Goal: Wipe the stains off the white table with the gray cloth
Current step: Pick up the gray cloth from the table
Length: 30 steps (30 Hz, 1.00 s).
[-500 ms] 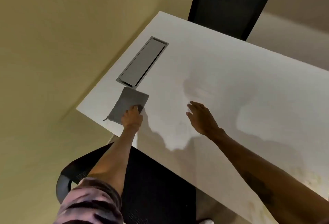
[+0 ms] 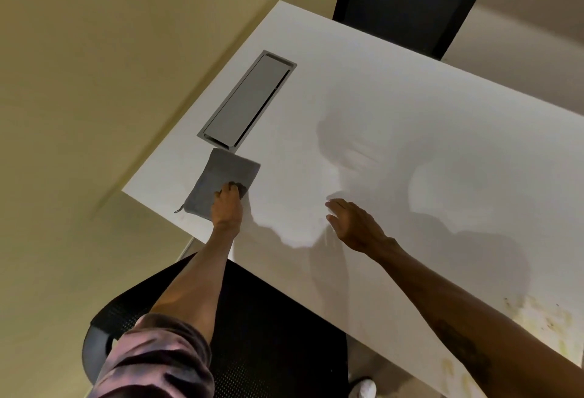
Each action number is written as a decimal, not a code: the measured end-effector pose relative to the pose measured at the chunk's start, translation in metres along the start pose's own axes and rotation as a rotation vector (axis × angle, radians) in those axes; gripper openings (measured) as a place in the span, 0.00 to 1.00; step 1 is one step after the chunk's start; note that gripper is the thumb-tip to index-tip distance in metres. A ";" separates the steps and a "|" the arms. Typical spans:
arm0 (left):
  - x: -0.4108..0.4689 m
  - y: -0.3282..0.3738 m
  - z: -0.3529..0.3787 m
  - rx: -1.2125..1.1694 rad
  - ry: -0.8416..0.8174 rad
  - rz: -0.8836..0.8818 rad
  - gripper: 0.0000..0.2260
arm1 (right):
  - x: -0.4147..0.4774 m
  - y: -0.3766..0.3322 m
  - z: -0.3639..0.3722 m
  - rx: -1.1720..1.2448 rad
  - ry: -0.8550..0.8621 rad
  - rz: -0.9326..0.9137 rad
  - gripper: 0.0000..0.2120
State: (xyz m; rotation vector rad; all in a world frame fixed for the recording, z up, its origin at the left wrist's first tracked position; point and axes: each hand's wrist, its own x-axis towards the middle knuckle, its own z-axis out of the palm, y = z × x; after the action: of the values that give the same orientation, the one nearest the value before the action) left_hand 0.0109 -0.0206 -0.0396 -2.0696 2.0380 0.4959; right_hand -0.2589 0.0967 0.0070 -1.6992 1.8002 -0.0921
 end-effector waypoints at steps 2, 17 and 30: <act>0.005 -0.003 0.002 0.001 0.024 0.024 0.17 | -0.001 0.003 0.004 0.006 -0.008 0.010 0.19; 0.003 0.073 -0.055 -0.499 -0.002 -0.008 0.10 | -0.024 0.010 0.000 0.072 -0.062 0.114 0.21; -0.098 0.254 -0.065 -1.046 -0.661 0.257 0.07 | -0.116 0.091 -0.041 0.677 0.444 0.590 0.21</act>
State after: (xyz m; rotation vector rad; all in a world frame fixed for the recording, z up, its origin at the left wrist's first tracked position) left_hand -0.2353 0.0383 0.0811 -1.5701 1.7358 2.3020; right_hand -0.3640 0.2014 0.0429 -0.6735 2.1753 -0.7726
